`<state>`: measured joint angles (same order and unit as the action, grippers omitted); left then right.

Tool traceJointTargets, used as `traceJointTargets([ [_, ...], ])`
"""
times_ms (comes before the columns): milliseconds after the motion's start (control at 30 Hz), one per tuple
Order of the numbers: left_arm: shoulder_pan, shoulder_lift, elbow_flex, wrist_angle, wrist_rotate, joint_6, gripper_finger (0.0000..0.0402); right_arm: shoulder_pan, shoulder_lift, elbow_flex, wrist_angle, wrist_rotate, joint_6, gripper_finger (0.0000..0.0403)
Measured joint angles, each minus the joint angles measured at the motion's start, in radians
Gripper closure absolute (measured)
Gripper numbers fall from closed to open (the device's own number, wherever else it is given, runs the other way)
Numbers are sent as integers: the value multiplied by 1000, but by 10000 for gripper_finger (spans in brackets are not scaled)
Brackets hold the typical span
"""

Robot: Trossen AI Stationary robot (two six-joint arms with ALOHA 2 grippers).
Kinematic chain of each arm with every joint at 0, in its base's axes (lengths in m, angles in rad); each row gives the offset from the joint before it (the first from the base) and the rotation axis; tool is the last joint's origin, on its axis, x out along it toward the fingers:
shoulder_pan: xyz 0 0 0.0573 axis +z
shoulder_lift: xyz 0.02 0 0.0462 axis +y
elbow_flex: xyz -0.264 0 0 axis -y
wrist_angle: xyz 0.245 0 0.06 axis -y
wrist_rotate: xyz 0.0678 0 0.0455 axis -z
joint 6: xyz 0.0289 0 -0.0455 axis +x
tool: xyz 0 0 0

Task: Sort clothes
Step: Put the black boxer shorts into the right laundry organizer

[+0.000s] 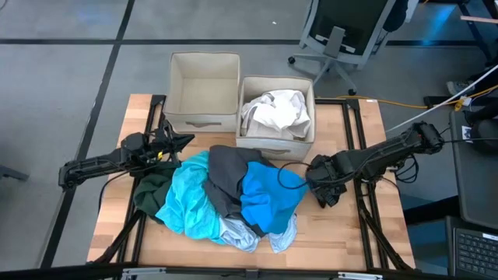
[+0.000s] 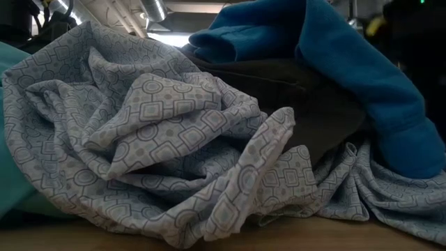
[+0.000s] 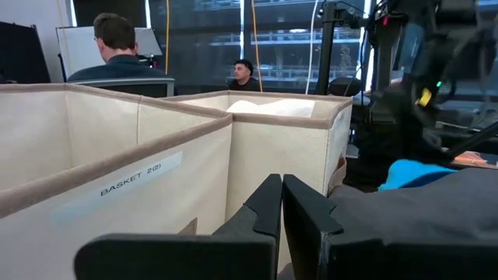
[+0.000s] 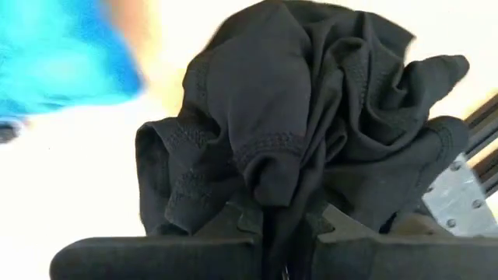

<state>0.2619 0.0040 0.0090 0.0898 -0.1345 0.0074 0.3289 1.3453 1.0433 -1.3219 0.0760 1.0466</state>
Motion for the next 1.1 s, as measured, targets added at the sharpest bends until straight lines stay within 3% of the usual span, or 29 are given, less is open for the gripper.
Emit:
traceJointTargets([
  [367,0,0,0,0,0,0,396,12,-1,328,-153,204,-87,381],
  [633,0,0,0,0,0,0,396,-7,-1,500,-130,494,-245,380],
  [800,0,0,0,0,0,0,396,-63,-2,550,-43,601,-387,380],
  [1100,0,0,0,0,0,0,396,-255,-2,554,257,622,-759,380],
])
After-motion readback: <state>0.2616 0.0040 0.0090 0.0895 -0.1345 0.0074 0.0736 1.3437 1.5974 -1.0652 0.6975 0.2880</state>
